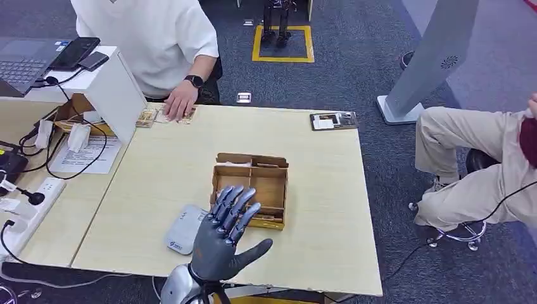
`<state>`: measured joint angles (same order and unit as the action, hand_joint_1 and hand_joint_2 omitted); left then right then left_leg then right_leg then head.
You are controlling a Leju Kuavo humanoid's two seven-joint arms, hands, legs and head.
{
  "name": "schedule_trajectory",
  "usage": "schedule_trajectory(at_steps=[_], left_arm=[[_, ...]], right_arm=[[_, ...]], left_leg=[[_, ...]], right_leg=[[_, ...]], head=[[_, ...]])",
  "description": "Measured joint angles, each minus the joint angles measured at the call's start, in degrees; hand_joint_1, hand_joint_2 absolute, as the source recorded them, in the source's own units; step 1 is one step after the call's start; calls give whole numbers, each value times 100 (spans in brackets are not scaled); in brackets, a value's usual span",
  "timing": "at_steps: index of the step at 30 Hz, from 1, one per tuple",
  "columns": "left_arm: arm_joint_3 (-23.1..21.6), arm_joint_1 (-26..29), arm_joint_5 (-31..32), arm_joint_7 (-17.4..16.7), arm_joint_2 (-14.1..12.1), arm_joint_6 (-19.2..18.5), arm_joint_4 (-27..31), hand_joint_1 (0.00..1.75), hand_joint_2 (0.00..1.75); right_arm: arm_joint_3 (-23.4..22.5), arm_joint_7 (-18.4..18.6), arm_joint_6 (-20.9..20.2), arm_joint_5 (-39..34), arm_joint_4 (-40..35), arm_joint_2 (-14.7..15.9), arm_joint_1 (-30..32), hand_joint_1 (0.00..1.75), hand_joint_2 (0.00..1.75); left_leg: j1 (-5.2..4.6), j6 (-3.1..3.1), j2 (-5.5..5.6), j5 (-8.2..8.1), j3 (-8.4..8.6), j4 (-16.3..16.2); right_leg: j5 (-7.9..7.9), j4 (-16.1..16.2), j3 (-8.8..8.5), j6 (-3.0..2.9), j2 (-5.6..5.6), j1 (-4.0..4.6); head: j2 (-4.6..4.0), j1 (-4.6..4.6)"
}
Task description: Pass the card to the sensor for recognition and then transmit it.
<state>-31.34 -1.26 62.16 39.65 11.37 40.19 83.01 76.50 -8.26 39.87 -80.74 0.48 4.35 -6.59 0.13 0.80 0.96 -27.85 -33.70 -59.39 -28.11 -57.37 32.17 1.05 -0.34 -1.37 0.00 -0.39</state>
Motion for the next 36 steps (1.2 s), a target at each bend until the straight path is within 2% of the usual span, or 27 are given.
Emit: schedule_trajectory(at_steps=[3, 10, 14, 21, 25, 29, 31, 36], left_arm=[[-48, -87, 208, -133, 0, 0, -68, 0, 175], [-48, -164, 1438, -688, 4, 2, -170, 0, 175], [-48, -194, 1741, -847, 0, 2, -221, 0, 175], [-48, -279, 2578, -1503, -39, 2, -310, 0, 175], [-48, -371, 2651, -1913, -94, 2, -369, 0, 175], [-114, -600, 2656, -2674, -319, 2, -490, 0, 175], [-234, -674, 2656, -2951, -400, 2, -571, 0, 175], [-516, -849, 2658, -3362, -586, 2, -787, 0, 175]], right_arm=[[0, 0, 0, 0, 0, 0, -1, 0, 175], [9, 17, 0, 35, -2, 0, -6, 0, 175], [20, 33, 0, 42, -2, 0, -7, 0, 175], [63, 54, 0, 70, -2, -2, -11, 0, 175], [87, 98, 0, 70, -2, -2, -14, 0, 175], [96, 118, 0, 33, -2, -2, -12, 0, 175], [96, 120, 0, 28, -2, -2, -13, 0, 175], [101, 122, 0, 13, -2, -2, -13, 0, 175]], left_leg=[[0, 0, 0, 0, 0, 0], [0, 0, 0, 0, -1, 0], [0, 0, 0, 0, -1, 0], [0, 0, 0, 0, 0, 0], [0, 0, 0, 0, -1, 0], [1, -1, 0, 1, 1, 0], [1, -1, 0, 2, 0, 0], [0, 0, 0, 1, -1, 0]], right_leg=[[0, 0, 0, 0, 0, 0], [0, 0, 0, 0, 0, 0], [0, 0, 0, 0, 0, 0], [0, 0, 0, 0, 0, 0], [0, 0, 0, 0, 0, 0], [0, 0, 0, 0, 0, 1], [0, 0, 0, 0, 0, 1], [0, 0, 0, 0, 1, 0]], head=[[2, 0], [2, 0], [0, 0], [0, 0], [0, 0], [2, 0], [0, 0], [2, 0]])
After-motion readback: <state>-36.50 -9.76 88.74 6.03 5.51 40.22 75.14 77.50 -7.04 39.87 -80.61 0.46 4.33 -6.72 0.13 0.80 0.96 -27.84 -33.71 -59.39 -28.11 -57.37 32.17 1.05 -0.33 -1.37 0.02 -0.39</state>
